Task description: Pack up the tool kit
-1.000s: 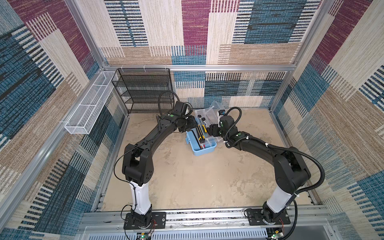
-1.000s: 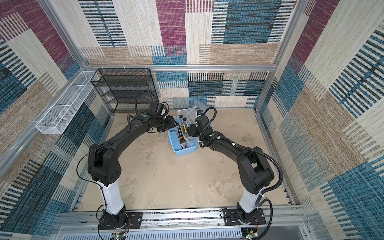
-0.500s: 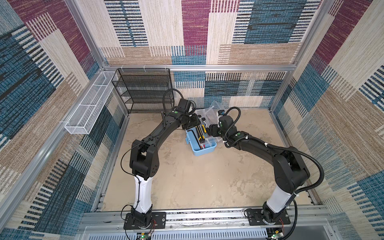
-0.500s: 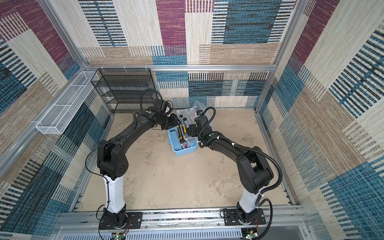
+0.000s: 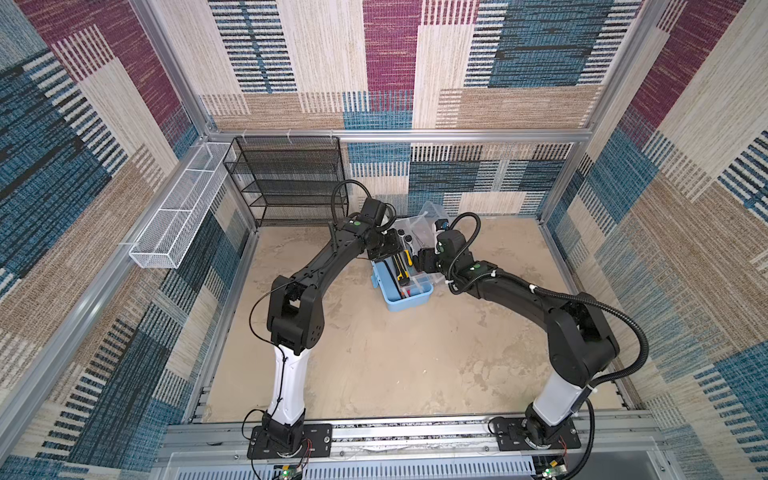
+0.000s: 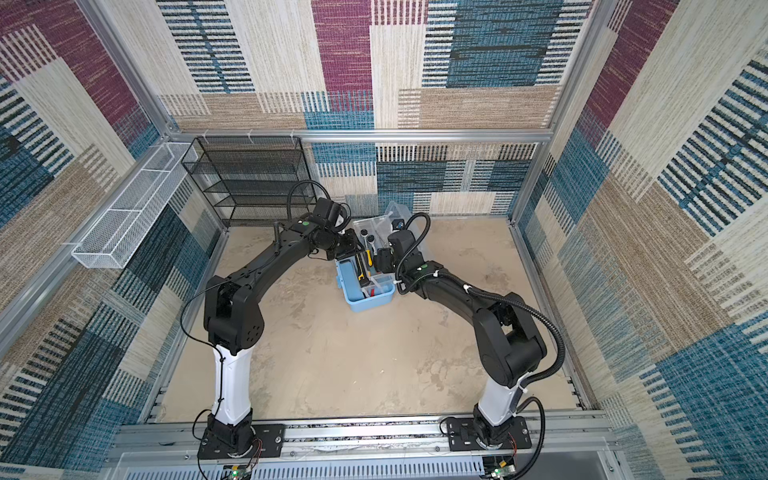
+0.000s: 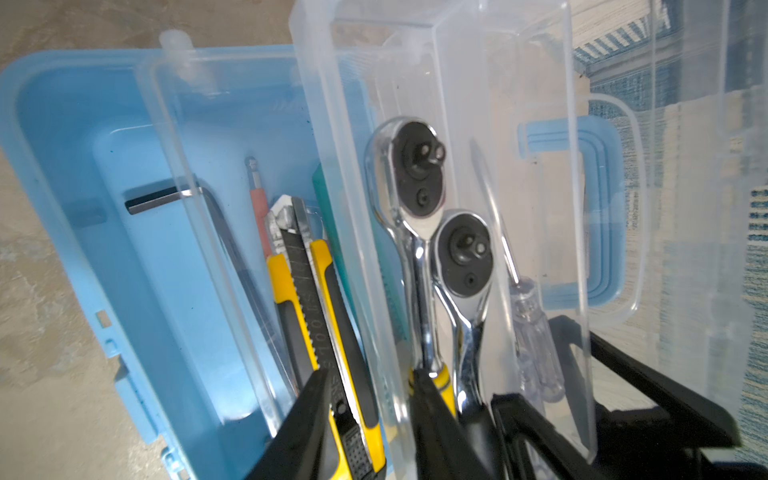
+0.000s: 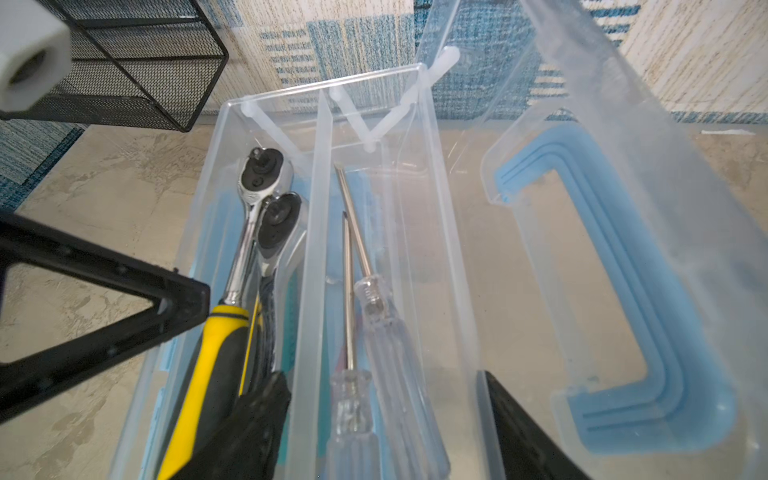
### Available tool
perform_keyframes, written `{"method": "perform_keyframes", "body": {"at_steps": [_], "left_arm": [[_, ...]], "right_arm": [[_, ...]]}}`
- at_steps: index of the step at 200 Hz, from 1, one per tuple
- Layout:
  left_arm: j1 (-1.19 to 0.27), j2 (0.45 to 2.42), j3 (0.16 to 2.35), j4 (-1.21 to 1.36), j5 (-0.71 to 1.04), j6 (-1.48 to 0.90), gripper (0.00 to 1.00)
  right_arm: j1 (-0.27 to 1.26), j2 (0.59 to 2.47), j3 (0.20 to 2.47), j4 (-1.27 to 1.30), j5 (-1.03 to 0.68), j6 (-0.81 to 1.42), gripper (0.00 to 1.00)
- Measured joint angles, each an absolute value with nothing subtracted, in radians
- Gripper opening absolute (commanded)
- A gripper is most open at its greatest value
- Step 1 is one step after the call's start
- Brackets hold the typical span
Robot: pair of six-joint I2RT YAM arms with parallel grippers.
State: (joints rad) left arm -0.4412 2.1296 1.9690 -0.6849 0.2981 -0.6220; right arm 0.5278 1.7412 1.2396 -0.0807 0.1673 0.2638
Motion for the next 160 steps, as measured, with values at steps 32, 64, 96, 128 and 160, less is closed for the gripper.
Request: {"method": "perform_keyframes", "body": {"at_steps": [32, 64, 96, 128, 160], "left_arm": [[-0.441, 2.135, 1.971, -0.684, 0.318, -0.622, 0.33], [-0.440, 2.136, 1.971, -0.685, 0.318, -0.622, 0.33], [-0.440, 2.136, 1.971, -0.685, 0.318, -0.622, 0.34], [-0.440, 2.136, 1.972, -0.685, 0.320, -0.622, 0.35], [-0.440, 2.139, 1.987, -0.698, 0.324, -0.623, 0.37]], "right_arm": [[0.529, 1.741, 1.256, -0.105, 0.166, 0.269, 0.77], [0.529, 1.745, 1.284, -0.149, 0.167, 0.272, 0.79], [0.530, 1.747, 1.301, -0.178, 0.171, 0.280, 0.81], [0.530, 1.747, 1.309, -0.193, 0.177, 0.288, 0.82], [0.531, 1.752, 1.319, -0.204, 0.195, 0.290, 0.83]]}}
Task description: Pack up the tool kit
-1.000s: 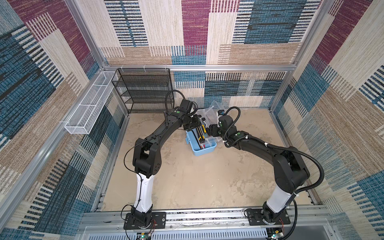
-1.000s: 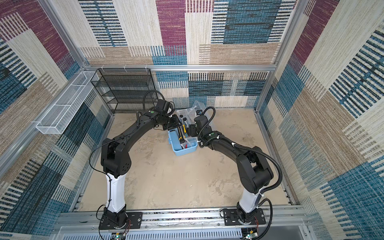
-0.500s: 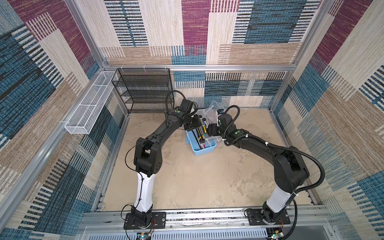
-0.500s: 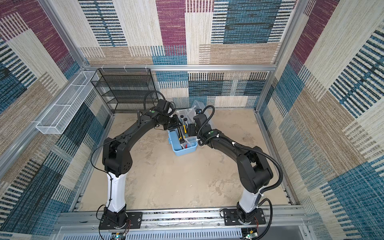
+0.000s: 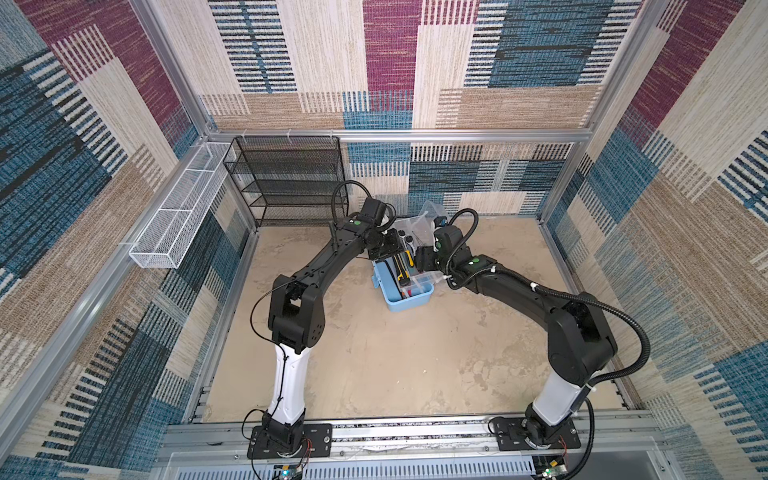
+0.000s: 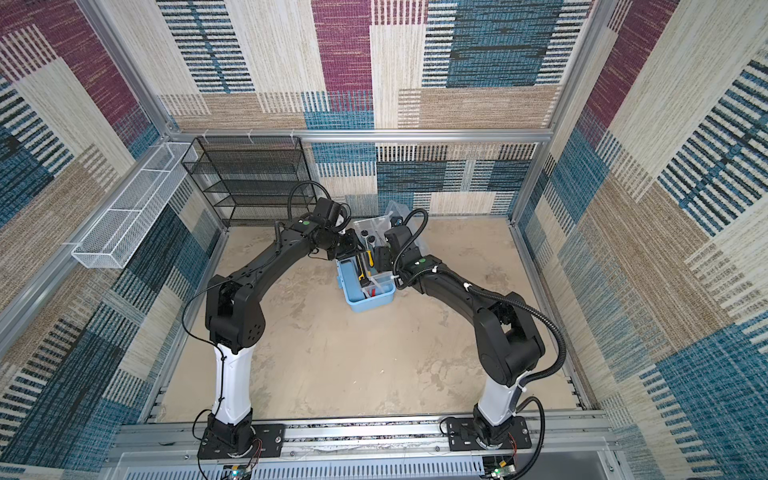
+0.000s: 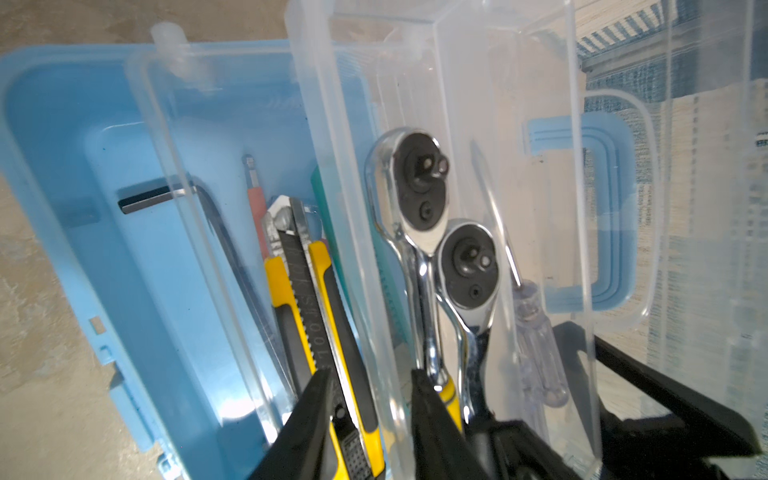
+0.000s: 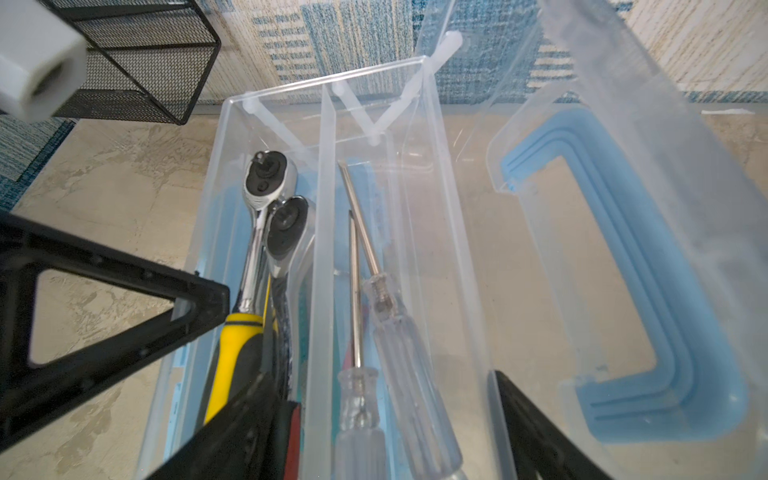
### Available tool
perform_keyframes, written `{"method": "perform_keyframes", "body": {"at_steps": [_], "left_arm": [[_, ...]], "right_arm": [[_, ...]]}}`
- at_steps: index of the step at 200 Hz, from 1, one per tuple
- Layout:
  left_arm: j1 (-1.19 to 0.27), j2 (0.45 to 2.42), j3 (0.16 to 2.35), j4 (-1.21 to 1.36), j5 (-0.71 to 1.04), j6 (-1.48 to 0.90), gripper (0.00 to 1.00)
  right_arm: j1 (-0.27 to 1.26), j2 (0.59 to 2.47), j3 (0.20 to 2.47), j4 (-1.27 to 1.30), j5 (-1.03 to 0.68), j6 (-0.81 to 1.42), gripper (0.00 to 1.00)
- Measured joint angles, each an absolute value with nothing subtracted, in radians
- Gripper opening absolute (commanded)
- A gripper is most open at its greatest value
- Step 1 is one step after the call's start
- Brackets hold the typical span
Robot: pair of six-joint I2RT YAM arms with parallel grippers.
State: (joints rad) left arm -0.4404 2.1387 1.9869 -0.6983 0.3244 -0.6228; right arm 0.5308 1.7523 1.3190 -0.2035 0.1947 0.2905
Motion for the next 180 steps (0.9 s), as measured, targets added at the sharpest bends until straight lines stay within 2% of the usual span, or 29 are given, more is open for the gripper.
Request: {"method": "perform_keyframes", "body": {"at_steps": [94, 180], "left_arm": [[-0.450, 2.148, 2.006, -0.722, 0.373, -0.629, 0.43], [-0.451, 2.082, 1.943, -0.703, 0.374, -0.630, 0.51]], "right_arm": [[0.518, 1.784, 1.327, -0.179, 0.250, 0.303, 0.88], [0.453, 1.745, 1.267, -0.142, 0.176, 0.271, 0.88]]}}
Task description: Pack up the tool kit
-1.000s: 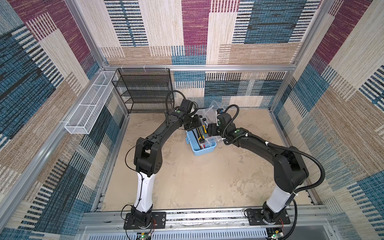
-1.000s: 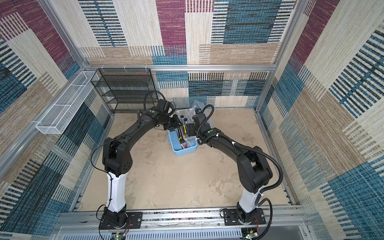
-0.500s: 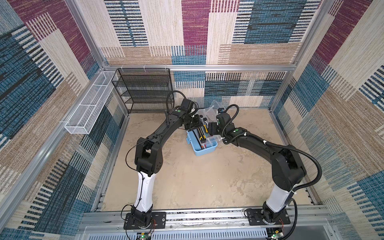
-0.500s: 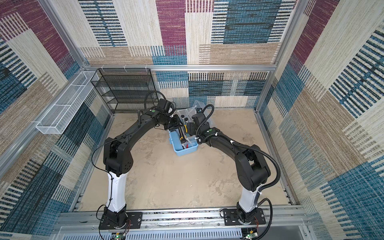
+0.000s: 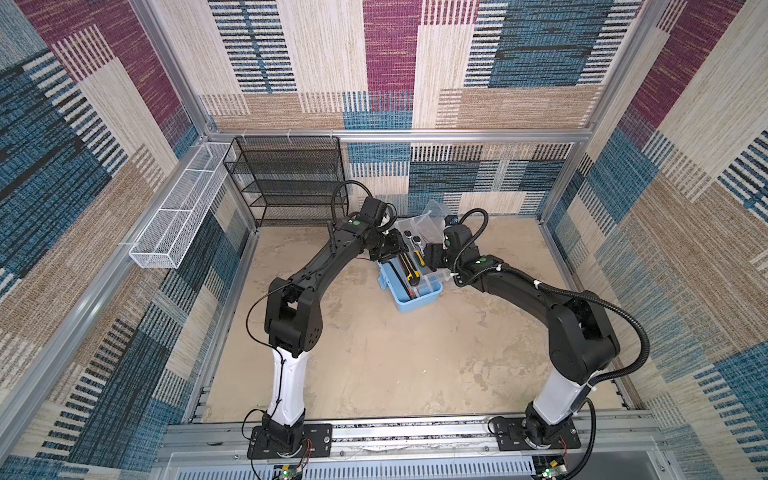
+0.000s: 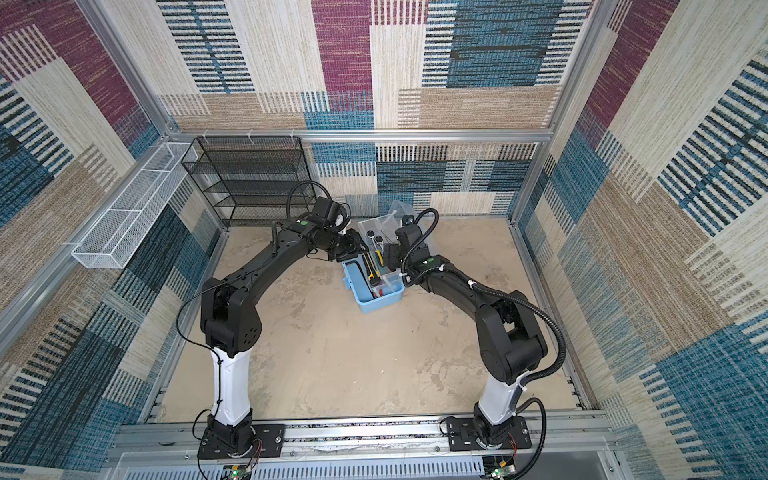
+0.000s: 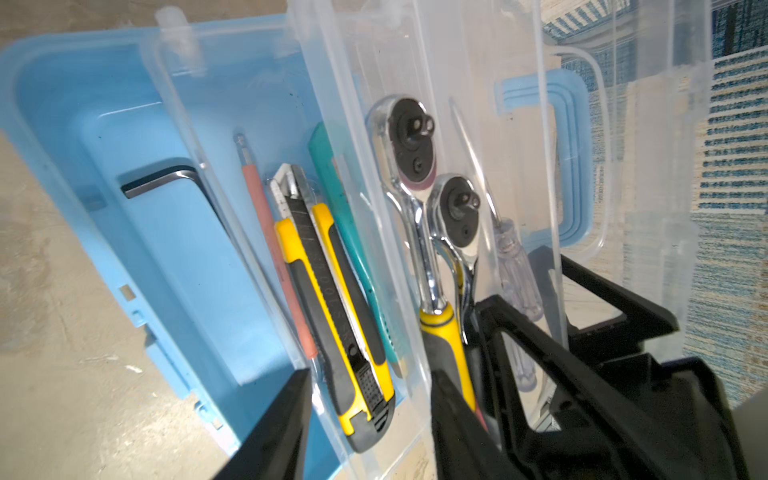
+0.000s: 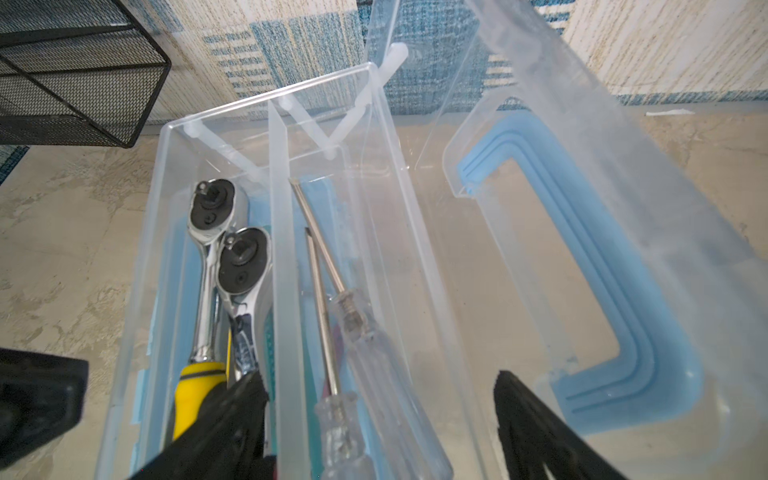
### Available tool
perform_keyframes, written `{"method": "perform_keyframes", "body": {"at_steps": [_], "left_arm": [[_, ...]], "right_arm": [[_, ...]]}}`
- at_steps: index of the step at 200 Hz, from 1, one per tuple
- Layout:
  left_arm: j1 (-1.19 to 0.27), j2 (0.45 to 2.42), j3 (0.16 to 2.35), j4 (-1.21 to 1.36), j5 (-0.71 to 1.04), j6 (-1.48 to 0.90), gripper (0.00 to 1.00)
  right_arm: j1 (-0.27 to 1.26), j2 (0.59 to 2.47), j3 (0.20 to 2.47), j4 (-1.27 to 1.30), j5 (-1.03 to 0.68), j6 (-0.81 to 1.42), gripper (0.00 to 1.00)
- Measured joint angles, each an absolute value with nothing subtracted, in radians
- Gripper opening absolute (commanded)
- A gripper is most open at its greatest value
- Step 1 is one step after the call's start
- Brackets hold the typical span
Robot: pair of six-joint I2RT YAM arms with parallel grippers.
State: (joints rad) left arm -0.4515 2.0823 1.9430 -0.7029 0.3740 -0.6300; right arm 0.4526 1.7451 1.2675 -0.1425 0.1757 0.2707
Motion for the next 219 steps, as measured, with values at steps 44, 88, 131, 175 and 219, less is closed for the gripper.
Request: {"method": "perform_keyframes", "body": {"at_steps": [44, 88, 131, 175, 219], "left_arm": [[-0.445, 2.021, 1.829, -0.681, 0.372, -0.630, 0.51], [-0.440, 1.967, 1.679, -0.636, 0.369, -0.630, 0.51], [-0.441, 1.948, 1.609, -0.603, 0.369, -0.630, 0.51], [-0.442, 1.937, 1.593, -0.573, 0.370, -0.633, 0.50], [-0.443, 1.936, 1.594, -0.565, 0.373, -0.635, 0.50]], "right_arm": [[0.403, 1.722, 1.219, -0.086, 0.074, 0.263, 0.88], [0.372, 1.709, 1.190, -0.057, 0.006, 0.260, 0.88], [0.361, 1.707, 1.184, -0.048, -0.027, 0.257, 0.87], [0.355, 1.705, 1.185, -0.051, -0.034, 0.257, 0.89], [0.341, 1.707, 1.221, -0.074, 0.001, 0.235, 0.89]]}}
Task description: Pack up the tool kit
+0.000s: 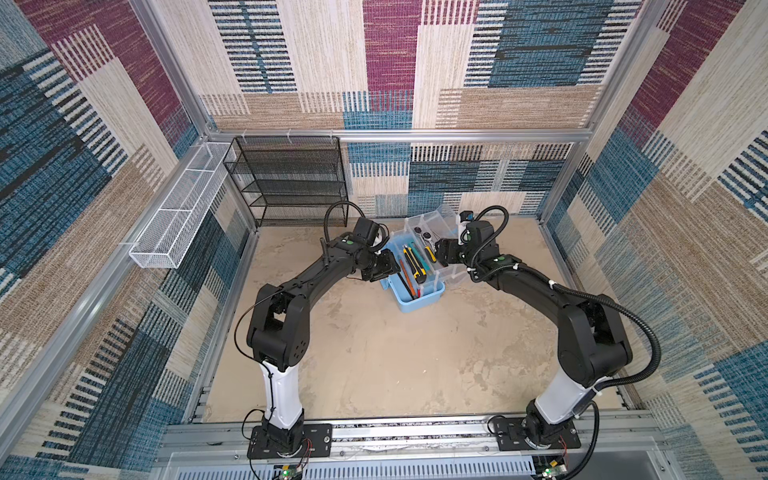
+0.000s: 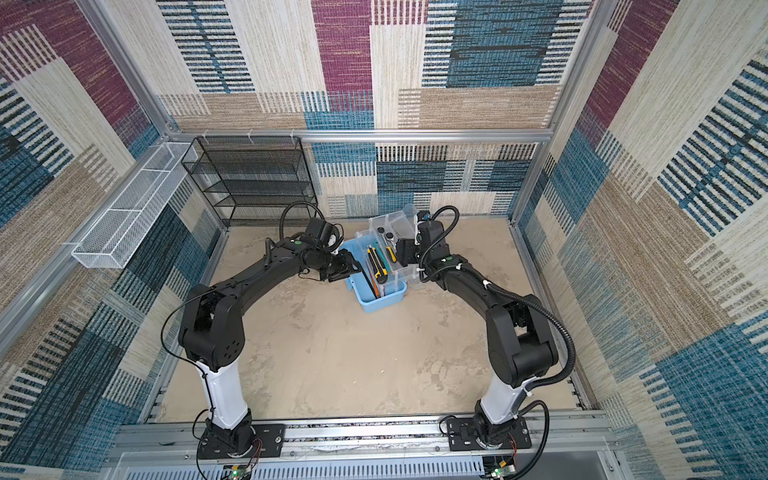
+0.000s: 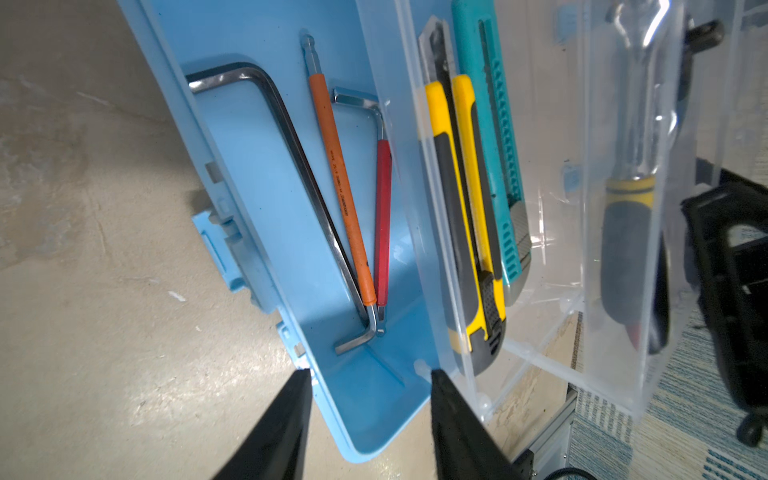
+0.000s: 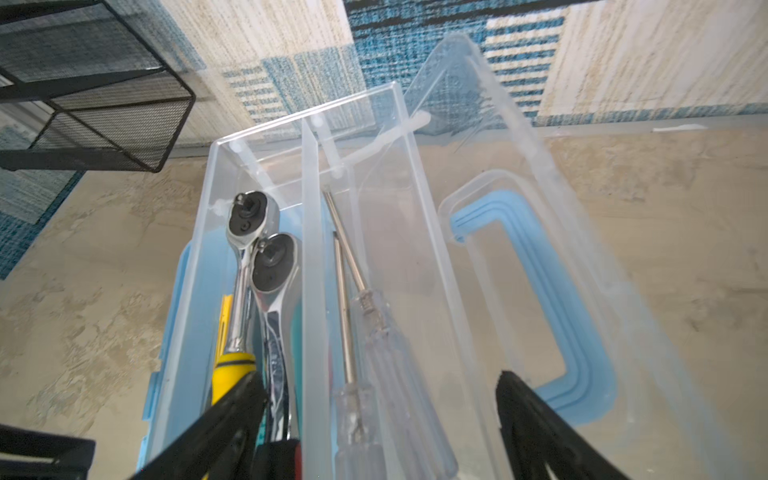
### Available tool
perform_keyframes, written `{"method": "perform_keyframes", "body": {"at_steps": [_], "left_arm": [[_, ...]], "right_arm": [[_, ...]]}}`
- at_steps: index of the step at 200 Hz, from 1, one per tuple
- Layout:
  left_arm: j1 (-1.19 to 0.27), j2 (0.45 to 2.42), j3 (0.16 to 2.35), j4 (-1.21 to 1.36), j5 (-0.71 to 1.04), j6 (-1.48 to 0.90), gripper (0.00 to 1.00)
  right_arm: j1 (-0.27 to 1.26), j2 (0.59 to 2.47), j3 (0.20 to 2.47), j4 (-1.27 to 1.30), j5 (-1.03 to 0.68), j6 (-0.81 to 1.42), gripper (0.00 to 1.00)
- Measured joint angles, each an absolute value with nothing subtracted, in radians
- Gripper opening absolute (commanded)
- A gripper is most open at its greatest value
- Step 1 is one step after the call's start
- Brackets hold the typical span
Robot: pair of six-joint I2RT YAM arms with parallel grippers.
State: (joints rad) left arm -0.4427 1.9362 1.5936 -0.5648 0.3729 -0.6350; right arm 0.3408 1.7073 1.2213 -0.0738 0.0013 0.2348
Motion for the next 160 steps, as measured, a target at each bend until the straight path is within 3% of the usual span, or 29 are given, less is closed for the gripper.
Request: {"method": "perform_keyframes", "body": {"at_steps": [160], "left_arm": [[-0.452, 1.939, 1.648, -0.559, 0.372, -0.654, 0.50]], "right_arm": [[0.336, 1.745, 1.259, -0.107, -0.007, 0.220, 0.86]]}}
